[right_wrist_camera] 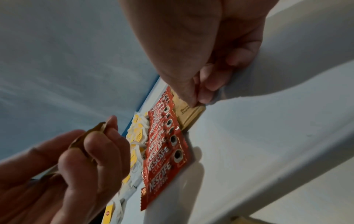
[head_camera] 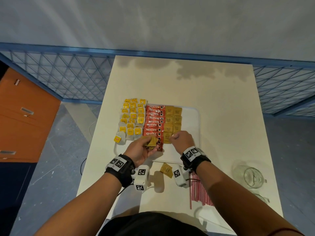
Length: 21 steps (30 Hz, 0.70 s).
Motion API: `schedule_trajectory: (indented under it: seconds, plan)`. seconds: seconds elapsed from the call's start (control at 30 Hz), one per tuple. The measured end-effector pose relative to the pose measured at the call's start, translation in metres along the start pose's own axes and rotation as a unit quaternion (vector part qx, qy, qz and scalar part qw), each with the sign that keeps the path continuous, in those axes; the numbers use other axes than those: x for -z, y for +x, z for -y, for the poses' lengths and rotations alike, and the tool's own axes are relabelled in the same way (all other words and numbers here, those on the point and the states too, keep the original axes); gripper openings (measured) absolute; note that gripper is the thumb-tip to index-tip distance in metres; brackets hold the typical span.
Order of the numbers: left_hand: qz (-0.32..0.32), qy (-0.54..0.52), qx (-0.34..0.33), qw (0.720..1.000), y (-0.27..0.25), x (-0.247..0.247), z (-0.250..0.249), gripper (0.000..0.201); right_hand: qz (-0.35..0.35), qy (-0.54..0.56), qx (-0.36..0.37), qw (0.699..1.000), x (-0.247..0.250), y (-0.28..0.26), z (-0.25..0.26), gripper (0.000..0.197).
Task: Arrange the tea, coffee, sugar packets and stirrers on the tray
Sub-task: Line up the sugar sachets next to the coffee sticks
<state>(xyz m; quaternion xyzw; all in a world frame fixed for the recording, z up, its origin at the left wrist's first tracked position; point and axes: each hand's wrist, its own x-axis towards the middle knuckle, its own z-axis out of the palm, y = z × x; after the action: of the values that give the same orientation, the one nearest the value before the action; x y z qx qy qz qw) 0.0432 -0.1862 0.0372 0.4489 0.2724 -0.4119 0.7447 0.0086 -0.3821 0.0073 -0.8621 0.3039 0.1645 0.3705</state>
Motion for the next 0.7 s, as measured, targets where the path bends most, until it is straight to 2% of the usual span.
schedule_trajectory:
  seconds: [0.1, 0.2, 0.27, 0.37, 0.5, 0.7]
  plan:
    - [0.006, 0.066, -0.019, 0.998, -0.001, 0.0, 0.002, 0.024, 0.001, 0.021, 0.002, 1.0, 0.001, -0.004, 0.002, 0.015]
    - [0.007, 0.147, -0.055, 0.988, -0.001, 0.001, 0.005, 0.019, 0.023, 0.066, 0.066, 0.995, 0.004, -0.01, 0.005, 0.017]
    - [0.0, 0.184, -0.078, 0.98, 0.0, 0.001, 0.007, 0.018, 0.059, 0.116, 0.112, 0.985, 0.009, -0.018, 0.009, 0.023]
    - [-0.006, 0.215, -0.1, 0.972, 0.0, 0.0, 0.008, 0.018, 0.132, 0.198, 0.132, 0.962, 0.022, -0.035, 0.018, 0.024]
    - [0.0, 0.21, -0.103, 0.972, -0.001, -0.002, 0.007, 0.021, 0.17, 0.189, 0.171, 0.952, 0.03, -0.046, 0.018, 0.015]
    - [0.023, 0.149, -0.08, 0.985, -0.004, -0.007, 0.001, 0.021, 0.128, 0.204, 0.146, 0.959, 0.03, -0.048, 0.014, 0.01]
